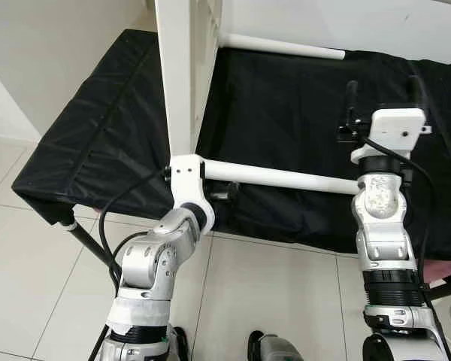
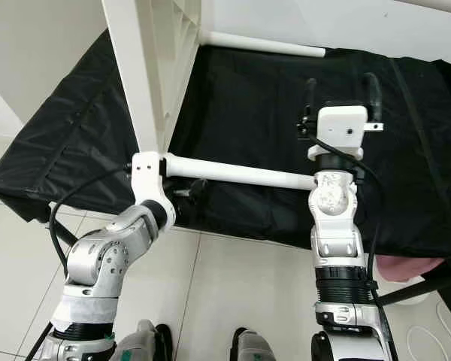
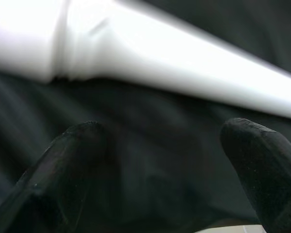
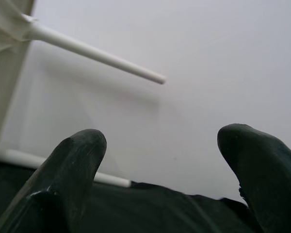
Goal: Building children table
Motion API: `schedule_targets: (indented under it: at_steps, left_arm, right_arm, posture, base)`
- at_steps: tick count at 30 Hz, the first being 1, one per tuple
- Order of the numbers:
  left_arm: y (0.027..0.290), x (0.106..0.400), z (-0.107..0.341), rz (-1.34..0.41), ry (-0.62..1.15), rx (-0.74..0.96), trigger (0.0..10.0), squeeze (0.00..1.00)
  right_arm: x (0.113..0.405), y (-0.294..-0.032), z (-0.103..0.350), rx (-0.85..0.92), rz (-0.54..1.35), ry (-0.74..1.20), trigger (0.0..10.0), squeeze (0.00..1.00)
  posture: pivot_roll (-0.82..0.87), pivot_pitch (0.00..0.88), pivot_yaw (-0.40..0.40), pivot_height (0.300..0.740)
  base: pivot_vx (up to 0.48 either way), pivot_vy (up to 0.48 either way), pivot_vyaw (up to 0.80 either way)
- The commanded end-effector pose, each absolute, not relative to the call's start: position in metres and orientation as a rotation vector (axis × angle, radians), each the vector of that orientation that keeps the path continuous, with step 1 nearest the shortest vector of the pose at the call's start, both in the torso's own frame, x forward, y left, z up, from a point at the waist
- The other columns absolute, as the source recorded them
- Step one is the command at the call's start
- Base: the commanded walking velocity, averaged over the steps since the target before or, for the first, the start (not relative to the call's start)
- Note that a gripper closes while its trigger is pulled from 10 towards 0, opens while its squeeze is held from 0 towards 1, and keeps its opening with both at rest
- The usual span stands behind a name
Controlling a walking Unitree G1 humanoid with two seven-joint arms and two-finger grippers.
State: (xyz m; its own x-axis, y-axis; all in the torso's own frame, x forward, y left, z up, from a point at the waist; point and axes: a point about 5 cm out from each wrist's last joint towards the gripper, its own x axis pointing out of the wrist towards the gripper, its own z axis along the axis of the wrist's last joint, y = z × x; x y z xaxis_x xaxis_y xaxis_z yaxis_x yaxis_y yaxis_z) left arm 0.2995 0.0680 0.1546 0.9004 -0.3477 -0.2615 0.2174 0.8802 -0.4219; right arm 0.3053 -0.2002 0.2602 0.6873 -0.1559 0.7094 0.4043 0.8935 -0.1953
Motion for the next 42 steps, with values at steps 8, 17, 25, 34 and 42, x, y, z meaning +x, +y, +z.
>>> schedule_targets:
  at_steps: [8, 17, 25, 34, 42]
  left_arm:
    - [0.055, 0.311, 0.146, -0.257, 0.402, -0.537, 10.0, 0.00]
    - [0.048, 0.326, 0.166, -0.282, 0.354, -0.615, 10.0, 0.00]
    - [0.047, 0.332, 0.175, -0.293, 0.334, -0.620, 10.0, 0.00]
    - [0.039, 0.324, 0.207, -0.426, 0.240, -0.609, 10.0, 0.00]
    - [0.035, 0.312, 0.226, -0.552, 0.177, -0.531, 10.0, 0.00]
  right_arm:
    - [0.287, -0.201, 0.273, -0.473, -0.362, -0.844, 10.0, 0.00]
    - [0.270, -0.201, 0.275, -0.623, -0.439, -0.888, 10.0, 0.00]
    - [0.263, -0.206, 0.277, -0.663, -0.540, -0.898, 10.0, 0.00]
    - [0.265, -0.210, 0.275, -0.688, -0.546, -0.878, 10.0, 0.00]
    - [0.266, -0.210, 0.273, -0.699, -0.543, -0.870, 10.0, 0.00]
  posture:
    - [-0.10, 0.136, 0.062, 0.740]
    - [-0.11, 0.142, 0.062, 0.740]
    - [-0.12, 0.144, 0.063, 0.740]
    - [-0.12, 0.150, 0.067, 0.740]
    - [-0.12, 0.150, 0.067, 0.740]
  base:
    - [0.000, 0.000, 0.00]
    - [0.000, 0.000, 0.00]
    - [0.000, 0.000, 0.00]
    - [0.000, 0.000, 0.00]
    - [0.000, 0.000, 0.00]
